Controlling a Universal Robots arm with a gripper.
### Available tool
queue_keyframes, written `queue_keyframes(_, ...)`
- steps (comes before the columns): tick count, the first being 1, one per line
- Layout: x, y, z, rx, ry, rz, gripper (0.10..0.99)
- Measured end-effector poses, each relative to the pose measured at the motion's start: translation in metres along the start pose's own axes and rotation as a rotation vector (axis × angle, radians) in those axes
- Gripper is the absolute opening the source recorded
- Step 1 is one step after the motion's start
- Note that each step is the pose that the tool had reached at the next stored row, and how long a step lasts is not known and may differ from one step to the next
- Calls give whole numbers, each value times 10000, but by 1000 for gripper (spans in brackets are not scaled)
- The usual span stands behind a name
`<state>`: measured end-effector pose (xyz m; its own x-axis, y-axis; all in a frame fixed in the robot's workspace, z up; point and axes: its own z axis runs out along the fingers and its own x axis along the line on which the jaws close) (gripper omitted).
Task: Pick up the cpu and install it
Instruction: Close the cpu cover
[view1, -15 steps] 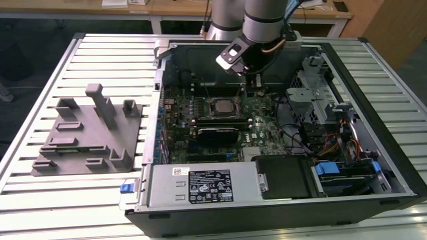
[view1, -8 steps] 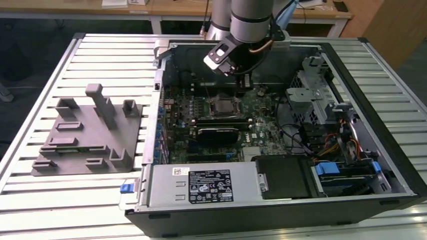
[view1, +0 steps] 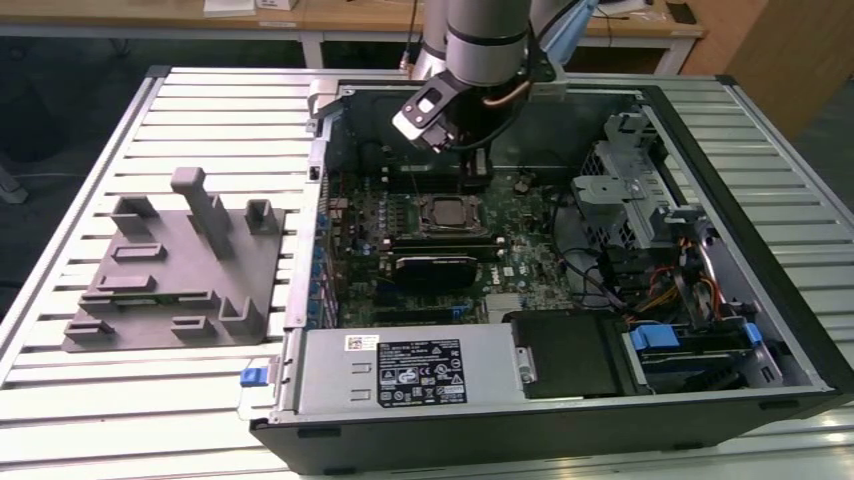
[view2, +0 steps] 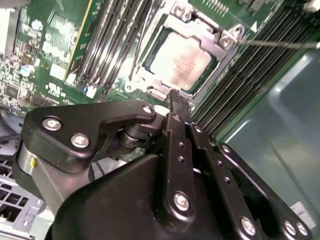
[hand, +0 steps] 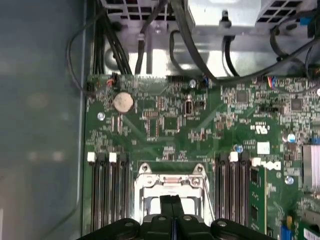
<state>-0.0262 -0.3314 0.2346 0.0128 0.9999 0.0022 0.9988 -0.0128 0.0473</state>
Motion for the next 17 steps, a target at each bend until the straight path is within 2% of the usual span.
queue_keyframes(4, -18, -16, 32, 2, -4, 3, 106)
queue_keyframes(10, -85, -47, 82, 1, -3, 40, 106)
queue_keyframes(17, -98, -180, 112, 1, -5, 64, 106)
